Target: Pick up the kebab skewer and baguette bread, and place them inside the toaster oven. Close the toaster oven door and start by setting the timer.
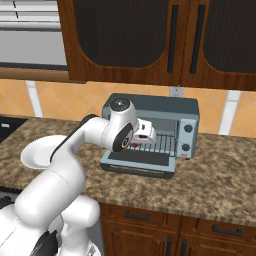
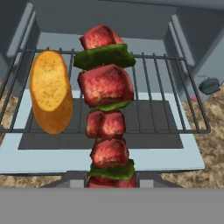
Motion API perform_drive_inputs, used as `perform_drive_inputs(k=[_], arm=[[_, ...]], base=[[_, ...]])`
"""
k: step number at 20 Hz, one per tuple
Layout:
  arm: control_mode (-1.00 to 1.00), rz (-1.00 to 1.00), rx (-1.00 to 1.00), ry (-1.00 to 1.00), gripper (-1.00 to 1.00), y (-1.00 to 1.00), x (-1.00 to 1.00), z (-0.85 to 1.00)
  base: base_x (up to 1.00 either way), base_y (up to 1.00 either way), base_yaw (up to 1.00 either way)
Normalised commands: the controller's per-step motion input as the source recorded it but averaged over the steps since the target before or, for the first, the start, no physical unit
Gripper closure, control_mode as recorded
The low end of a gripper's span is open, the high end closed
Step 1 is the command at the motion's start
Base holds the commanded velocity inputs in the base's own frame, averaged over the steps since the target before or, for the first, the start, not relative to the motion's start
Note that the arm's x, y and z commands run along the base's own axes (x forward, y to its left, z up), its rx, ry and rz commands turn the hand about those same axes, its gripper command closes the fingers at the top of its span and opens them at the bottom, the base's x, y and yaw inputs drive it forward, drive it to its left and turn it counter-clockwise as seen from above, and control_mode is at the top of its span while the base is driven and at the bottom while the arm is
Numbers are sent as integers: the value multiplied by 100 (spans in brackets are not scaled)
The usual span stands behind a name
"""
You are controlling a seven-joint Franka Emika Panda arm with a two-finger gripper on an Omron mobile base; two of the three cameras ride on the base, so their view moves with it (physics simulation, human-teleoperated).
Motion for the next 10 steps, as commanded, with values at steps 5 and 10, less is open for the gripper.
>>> perform_drive_inputs(k=[5,10], arm=[[-100,8,0,0,100,-12,6,-13],[-100,9,0,0,100,-6,26,-4]], base=[[0,0,0],[0,0,0]])
